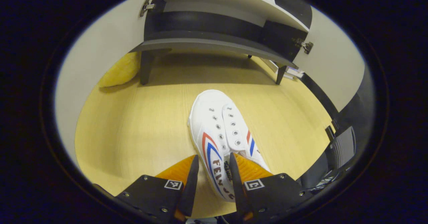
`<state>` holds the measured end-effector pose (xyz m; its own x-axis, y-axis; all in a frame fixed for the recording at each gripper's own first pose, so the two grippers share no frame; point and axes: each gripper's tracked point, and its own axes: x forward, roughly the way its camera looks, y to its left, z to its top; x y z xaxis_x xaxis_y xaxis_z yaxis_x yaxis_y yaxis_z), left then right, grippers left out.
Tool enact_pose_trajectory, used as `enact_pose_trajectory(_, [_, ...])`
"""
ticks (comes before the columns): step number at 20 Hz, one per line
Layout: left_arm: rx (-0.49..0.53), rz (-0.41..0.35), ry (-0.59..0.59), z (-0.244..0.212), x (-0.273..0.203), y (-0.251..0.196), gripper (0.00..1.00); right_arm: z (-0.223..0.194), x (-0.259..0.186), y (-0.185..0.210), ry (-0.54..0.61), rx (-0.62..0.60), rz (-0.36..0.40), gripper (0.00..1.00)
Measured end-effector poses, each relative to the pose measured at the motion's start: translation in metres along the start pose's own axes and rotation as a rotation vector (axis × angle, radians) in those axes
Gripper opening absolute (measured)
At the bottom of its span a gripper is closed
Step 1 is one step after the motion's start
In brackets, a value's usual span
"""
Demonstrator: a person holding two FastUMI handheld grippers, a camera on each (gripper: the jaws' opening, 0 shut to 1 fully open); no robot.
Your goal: Grab one shoe with the right hand and put it into the shoe cabinet, grab the other shoe with the left hand and put it into the shoe cabinet; then close the right door with the right hand and the left door with the left hand.
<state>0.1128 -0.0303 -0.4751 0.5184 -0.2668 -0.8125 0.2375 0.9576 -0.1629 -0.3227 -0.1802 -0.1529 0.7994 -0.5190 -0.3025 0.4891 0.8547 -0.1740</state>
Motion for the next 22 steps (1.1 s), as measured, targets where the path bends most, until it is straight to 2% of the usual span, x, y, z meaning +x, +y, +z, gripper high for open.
enact_pose_trajectory(1, [0.015,0.013,0.009,0.002,0.001,-0.001,0.51,0.0,0.005,-0.004,0.001,0.009,-0.002,0.98])
enact_pose_trajectory(2, [0.016,0.023,0.023,0.0,0.0,-0.001,0.43,-0.001,0.01,-0.009,0.004,0.024,-0.001,0.98])
enact_pose_trajectory(4, [-0.014,0.044,0.027,0.001,0.001,0.003,0.39,-0.005,0.02,-0.018,0.012,0.052,-0.004,0.97])
enact_pose_trajectory(5, [-0.05,0.061,0.033,0.001,0.0,0.003,0.24,-0.006,0.027,-0.025,0.018,0.068,-0.007,0.97])
enact_pose_trajectory(6, [-0.095,0.08,0.039,-0.001,0.001,0.003,0.24,-0.006,0.036,-0.029,0.02,0.085,-0.008,0.98])
enact_pose_trajectory(7, [-0.12,0.091,0.04,0.0,0.003,0.001,0.1,-0.004,0.044,-0.033,0.019,0.097,-0.009,0.97])
enact_pose_trajectory(8, [-0.127,0.114,0.038,0.001,0.008,0.005,0.09,-0.002,0.051,-0.036,0.015,0.105,-0.01,0.98])
enact_pose_trajectory(9, [-0.125,0.124,0.041,0.004,-0.002,0.003,0.02,0.001,0.057,-0.04,0.008,0.11,-0.011,0.98])
enact_pose_trajectory(14, [-0.063,0.147,0.015,0.033,-0.025,0.0,0.02,0.015,0.082,-0.049,-0.013,0.122,-0.005,0.98])
enact_pose_trajectory(18, [-0.053,0.123,-0.101,0.085,-0.069,-0.003,0.0,0.021,0.107,-0.052,-0.026,0.164,0.002,0.98])
enact_pose_trajectory(22, [-0.042,0.065,-0.258,0.136,-0.121,0.001,0.02,0.032,0.121,-0.049,-0.052,0.175,0.025,0.98])
